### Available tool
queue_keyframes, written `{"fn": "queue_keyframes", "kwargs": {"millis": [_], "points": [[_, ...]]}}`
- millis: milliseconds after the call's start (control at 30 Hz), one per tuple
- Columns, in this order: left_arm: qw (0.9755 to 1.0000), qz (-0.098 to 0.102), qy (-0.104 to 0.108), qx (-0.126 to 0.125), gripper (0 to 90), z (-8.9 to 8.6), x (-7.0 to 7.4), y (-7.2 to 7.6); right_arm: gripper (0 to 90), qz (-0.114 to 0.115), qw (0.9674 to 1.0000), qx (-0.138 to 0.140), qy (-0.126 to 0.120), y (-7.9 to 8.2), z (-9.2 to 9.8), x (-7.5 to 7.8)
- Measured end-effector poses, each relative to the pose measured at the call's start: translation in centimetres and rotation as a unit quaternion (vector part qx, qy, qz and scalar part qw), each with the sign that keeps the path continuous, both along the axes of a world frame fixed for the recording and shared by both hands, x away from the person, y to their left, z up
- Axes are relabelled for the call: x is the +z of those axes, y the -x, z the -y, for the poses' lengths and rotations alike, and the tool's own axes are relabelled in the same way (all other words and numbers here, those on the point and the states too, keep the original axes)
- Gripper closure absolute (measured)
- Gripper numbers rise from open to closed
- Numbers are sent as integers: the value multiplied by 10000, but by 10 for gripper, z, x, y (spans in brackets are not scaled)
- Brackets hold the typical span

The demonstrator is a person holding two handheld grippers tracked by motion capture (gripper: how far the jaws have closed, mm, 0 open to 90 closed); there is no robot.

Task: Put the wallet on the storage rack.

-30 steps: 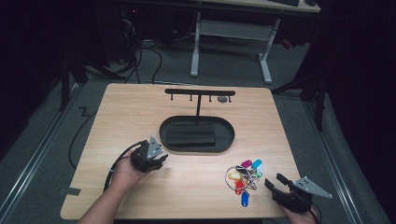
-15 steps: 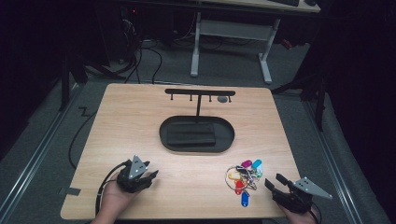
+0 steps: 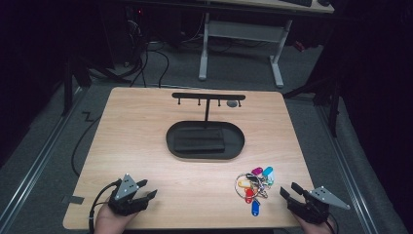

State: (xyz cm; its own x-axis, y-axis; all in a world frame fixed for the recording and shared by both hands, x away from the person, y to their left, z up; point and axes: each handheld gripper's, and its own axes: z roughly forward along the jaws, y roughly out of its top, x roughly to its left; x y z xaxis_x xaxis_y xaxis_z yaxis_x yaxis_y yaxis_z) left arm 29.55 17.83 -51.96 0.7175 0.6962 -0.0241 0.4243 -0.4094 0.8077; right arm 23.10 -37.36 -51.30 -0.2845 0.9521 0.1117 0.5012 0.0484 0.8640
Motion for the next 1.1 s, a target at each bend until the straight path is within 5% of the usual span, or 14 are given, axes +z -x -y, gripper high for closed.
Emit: {"fn": "queue_keyframes", "kwargs": {"millis": [167,333,467,800,933,1100], "points": [[9999,123,-101,41,419,-3,2,-2,463,-76,9997,-1,220,-2,-5,0],[9995,199,168,175,399,-12,6,-5,460,-206,9981,53,573,-6,-16,2],[9996,116,235,36,422,-11,3,-10,440,-367,9940,149,1021,-13,-26,4],[9988,-42,403,-267,420,-3,-3,-8,397,-948,9900,163,1034,-30,-38,12],[9983,55,396,-415,419,0,-2,-6,382,-1194,9846,251,1251,-32,-39,19],[9966,56,746,-357,414,-5,2,-7,371,-1525,9782,412,1346,-39,-39,31]]}}
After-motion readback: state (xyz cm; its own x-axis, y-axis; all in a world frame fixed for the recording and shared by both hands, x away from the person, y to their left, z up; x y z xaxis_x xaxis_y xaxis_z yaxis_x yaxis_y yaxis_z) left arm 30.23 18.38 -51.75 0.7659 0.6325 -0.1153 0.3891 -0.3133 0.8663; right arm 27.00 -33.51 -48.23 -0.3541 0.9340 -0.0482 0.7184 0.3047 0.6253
